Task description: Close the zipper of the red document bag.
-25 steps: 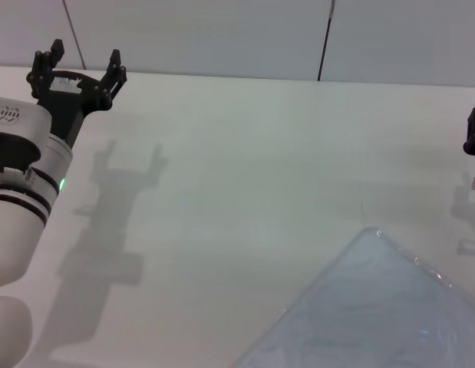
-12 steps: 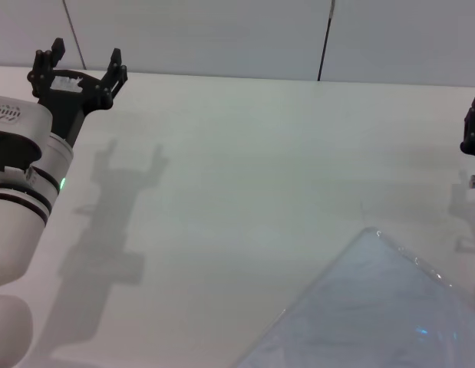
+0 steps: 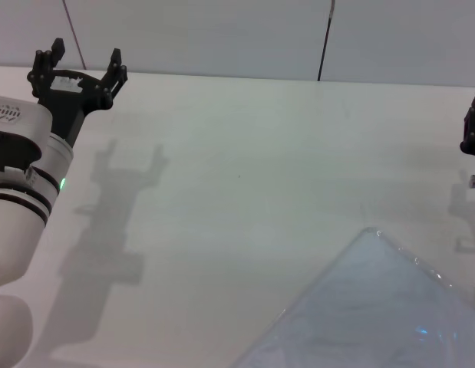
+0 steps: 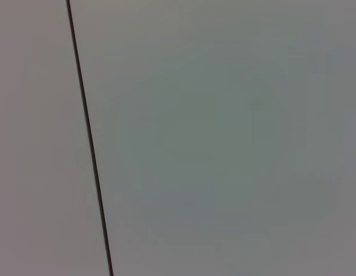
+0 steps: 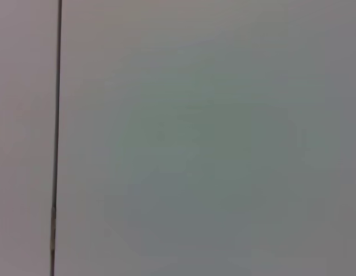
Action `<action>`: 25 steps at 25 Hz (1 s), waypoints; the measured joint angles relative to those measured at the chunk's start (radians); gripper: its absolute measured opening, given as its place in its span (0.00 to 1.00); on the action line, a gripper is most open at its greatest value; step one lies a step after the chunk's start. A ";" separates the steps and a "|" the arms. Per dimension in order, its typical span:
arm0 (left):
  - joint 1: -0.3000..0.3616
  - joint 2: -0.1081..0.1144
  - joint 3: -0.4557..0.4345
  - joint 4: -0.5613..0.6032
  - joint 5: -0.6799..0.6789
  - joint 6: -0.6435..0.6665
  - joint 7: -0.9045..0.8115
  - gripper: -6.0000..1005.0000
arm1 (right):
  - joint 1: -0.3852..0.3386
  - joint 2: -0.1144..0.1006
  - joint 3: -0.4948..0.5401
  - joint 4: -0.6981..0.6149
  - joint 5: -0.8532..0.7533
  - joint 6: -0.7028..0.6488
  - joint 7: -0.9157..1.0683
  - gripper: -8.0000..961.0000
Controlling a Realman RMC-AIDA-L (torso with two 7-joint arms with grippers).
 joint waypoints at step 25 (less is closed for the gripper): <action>-0.002 0.000 0.000 0.000 0.000 0.000 0.003 0.87 | 0.001 0.000 0.000 0.001 0.000 -0.001 0.000 0.37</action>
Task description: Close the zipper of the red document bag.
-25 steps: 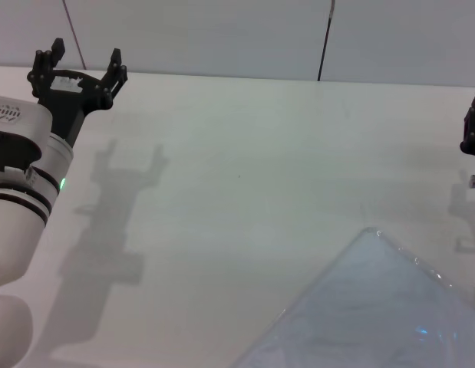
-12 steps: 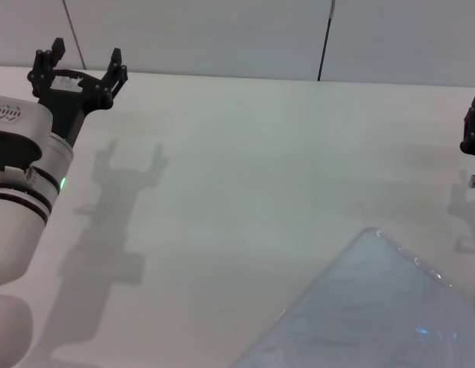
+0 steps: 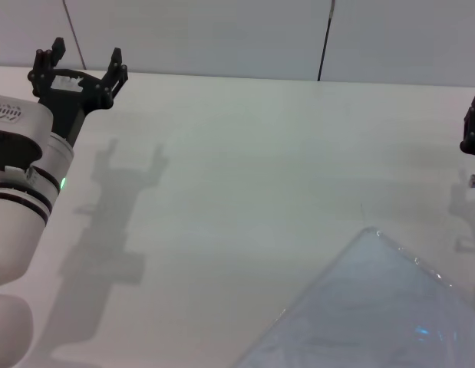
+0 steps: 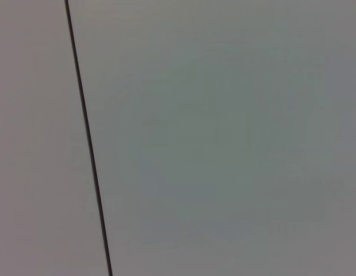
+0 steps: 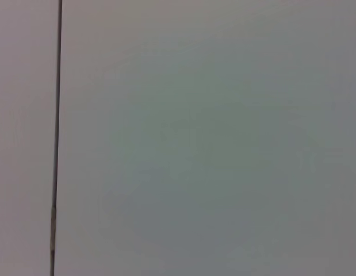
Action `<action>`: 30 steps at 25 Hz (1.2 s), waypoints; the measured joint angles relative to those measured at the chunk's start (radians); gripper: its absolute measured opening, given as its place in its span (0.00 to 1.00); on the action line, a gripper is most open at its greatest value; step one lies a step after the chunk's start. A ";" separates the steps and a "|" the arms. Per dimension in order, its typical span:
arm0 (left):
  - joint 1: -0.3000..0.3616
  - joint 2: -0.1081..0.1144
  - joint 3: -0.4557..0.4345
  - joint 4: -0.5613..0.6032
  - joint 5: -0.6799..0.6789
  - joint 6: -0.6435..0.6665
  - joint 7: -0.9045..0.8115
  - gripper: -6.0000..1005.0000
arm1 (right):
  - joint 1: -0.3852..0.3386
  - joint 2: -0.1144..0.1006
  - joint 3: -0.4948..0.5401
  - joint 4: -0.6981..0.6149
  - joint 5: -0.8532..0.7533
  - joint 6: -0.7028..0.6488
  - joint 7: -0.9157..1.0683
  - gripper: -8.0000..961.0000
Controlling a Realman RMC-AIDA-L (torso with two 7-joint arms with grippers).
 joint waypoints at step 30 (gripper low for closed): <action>-0.008 0.002 0.000 0.000 0.000 -0.002 0.000 0.87 | 0.005 0.000 0.001 -0.005 0.000 0.004 0.000 0.37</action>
